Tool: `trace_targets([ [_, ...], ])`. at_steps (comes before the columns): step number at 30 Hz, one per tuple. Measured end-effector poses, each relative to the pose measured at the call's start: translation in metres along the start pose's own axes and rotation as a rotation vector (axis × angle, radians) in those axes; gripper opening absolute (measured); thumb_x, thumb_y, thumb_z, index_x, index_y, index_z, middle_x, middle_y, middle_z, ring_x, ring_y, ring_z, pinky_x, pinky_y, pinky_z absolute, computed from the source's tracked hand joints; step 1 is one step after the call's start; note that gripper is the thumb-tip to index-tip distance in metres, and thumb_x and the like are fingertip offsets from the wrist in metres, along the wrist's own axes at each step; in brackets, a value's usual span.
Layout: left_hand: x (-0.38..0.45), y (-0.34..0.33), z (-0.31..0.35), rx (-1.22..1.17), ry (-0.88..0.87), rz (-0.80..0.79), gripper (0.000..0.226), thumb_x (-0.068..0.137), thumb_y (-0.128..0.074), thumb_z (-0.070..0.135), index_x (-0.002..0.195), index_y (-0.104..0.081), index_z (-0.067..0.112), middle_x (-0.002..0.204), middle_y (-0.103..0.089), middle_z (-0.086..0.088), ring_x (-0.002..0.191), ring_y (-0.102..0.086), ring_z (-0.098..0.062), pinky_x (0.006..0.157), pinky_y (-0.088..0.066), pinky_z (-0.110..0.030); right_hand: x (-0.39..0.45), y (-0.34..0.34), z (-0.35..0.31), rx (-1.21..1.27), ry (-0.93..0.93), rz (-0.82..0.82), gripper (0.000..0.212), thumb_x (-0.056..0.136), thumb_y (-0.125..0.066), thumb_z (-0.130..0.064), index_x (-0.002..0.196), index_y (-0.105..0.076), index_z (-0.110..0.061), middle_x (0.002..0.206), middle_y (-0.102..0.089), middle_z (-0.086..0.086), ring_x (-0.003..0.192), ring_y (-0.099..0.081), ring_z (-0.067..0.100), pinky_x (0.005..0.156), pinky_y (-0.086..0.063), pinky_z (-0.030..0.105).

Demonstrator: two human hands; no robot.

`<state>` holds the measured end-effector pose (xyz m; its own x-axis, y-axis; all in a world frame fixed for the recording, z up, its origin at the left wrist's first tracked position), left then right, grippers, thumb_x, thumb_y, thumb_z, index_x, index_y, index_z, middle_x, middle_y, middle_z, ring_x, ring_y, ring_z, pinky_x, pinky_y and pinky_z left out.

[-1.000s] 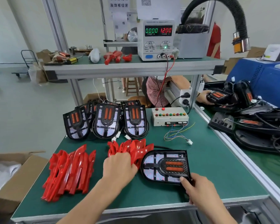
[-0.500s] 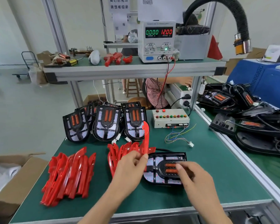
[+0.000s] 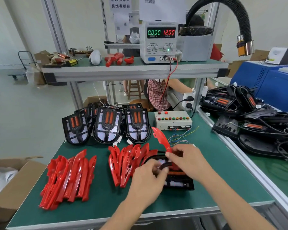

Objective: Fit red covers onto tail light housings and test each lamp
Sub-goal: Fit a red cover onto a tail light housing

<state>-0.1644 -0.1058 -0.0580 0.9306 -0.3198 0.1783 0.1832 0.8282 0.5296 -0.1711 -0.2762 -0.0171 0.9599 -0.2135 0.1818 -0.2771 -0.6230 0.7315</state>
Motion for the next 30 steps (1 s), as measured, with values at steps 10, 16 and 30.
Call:
trace_targets([
  [10, -0.002, 0.039, -0.032, 0.193, 0.063, 0.149, 0.022, 0.097, -0.062, 0.022, 0.119, -0.064, 0.023, 0.108, -0.067, 0.011, 0.093, -0.065, -0.011, 0.088, -0.049, -0.026, 0.014, -0.018, 0.002, -0.673, 0.391, -0.298, 0.035, 0.1, -0.054, -0.048, 0.127, -0.068, -0.03, 0.112, -0.057, -0.003, 0.119, -0.048, 0.018, 0.093, -0.045, 0.034],
  [16, 0.016, 0.021, -0.014, 0.328, 0.007, 0.005, 0.036, 0.102, -0.055, 0.033, 0.135, -0.059, 0.02, 0.122, -0.063, 0.0, 0.112, -0.061, -0.021, 0.097, -0.047, -0.035, 0.015, -0.014, 0.014, -0.468, 0.375, -0.208, 0.033, 0.096, -0.065, -0.043, 0.123, -0.073, -0.026, 0.104, -0.059, -0.004, 0.111, -0.052, 0.017, 0.092, -0.039, 0.027],
  [30, 0.034, 0.01, -0.028, 0.417, 0.058, -0.097, 0.045, 0.103, -0.053, 0.038, 0.14, -0.055, 0.013, 0.13, -0.059, -0.01, 0.124, -0.055, -0.029, 0.104, -0.041, -0.037, 0.019, -0.022, 0.019, -0.422, 0.373, -0.118, 0.034, 0.093, -0.069, -0.042, 0.123, -0.074, -0.028, 0.104, -0.058, -0.003, 0.106, -0.053, 0.021, 0.091, -0.043, 0.035],
])
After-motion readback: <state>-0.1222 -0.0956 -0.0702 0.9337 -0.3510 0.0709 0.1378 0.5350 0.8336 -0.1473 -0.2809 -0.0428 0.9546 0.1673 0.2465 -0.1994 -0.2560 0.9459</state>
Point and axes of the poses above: each hand's wrist, its own x-axis towards the middle knuckle, its own y-axis out of the back of the hand, z = x × y, the point moved 8 cm from there along x, towards the middle knuckle
